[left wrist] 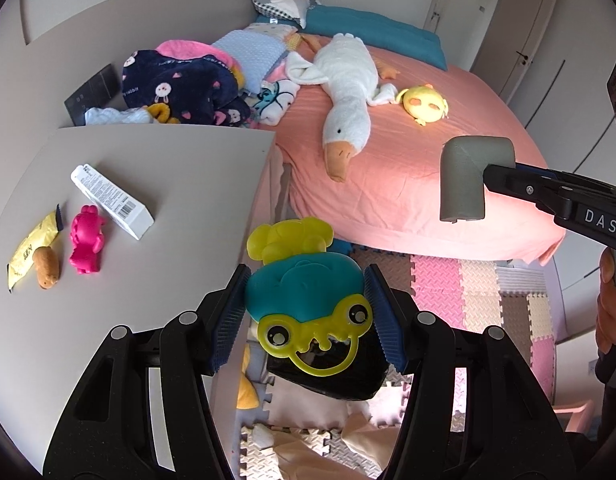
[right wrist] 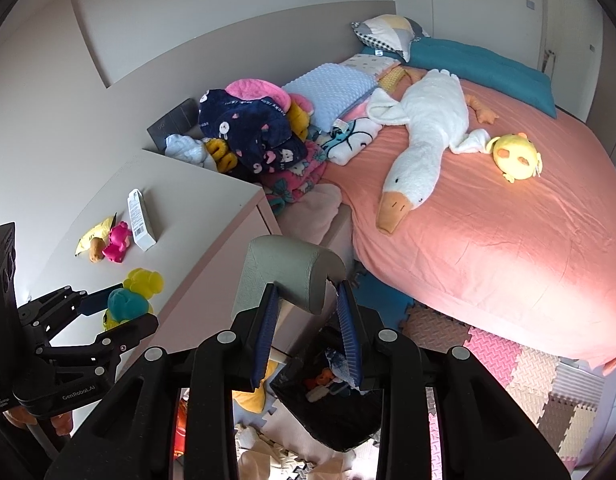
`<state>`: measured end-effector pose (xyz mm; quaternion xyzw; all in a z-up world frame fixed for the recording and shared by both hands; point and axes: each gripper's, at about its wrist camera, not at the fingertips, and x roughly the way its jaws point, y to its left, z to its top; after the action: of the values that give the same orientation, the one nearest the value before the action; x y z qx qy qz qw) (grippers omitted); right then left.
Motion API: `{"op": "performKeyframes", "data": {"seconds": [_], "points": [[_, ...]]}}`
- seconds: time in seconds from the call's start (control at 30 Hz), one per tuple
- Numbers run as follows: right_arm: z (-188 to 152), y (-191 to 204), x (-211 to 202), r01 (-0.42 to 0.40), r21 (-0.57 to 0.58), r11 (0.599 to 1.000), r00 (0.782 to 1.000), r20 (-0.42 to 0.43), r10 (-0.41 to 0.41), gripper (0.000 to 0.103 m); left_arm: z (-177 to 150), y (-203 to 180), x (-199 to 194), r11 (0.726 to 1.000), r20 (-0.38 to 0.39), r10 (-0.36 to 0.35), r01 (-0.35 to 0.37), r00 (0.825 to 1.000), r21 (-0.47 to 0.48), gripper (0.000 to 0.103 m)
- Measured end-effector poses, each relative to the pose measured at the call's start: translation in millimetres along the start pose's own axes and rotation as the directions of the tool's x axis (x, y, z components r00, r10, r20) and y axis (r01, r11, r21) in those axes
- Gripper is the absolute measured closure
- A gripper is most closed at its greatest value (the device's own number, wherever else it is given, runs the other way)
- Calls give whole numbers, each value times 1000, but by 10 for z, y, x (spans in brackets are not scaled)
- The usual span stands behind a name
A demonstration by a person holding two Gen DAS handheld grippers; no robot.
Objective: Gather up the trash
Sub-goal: 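Carry the frog toy and grey fitting over the black bin with both tools, then open both tools over the black bin to drop the frog toy and fitting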
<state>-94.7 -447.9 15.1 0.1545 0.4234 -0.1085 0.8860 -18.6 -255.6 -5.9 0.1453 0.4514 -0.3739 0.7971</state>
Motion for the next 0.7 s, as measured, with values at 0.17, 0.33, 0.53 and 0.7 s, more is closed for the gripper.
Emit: {"op": "performKeyframes", "data": {"seconds": [0.17,0.33,0.53,0.7], "points": [[-30,-213,-25,77,58,995,997,16,-78,28,-30,-136,99,998,-35,42,-41,998,39,6],[-15,-381,-74,87,111,990,995,31,-91,27,-40,-101,110,999,-55,50,-48,997,25,6],[-17,-369,-57,78,114,991,996,28,-81,27,-58,-53,95,998,-53,55,-54,997,15,6],[-33,-271,-25,71,93,993,997,16,-73,27,-88,26,90,999,-56,54,-54,997,-7,6]]}}
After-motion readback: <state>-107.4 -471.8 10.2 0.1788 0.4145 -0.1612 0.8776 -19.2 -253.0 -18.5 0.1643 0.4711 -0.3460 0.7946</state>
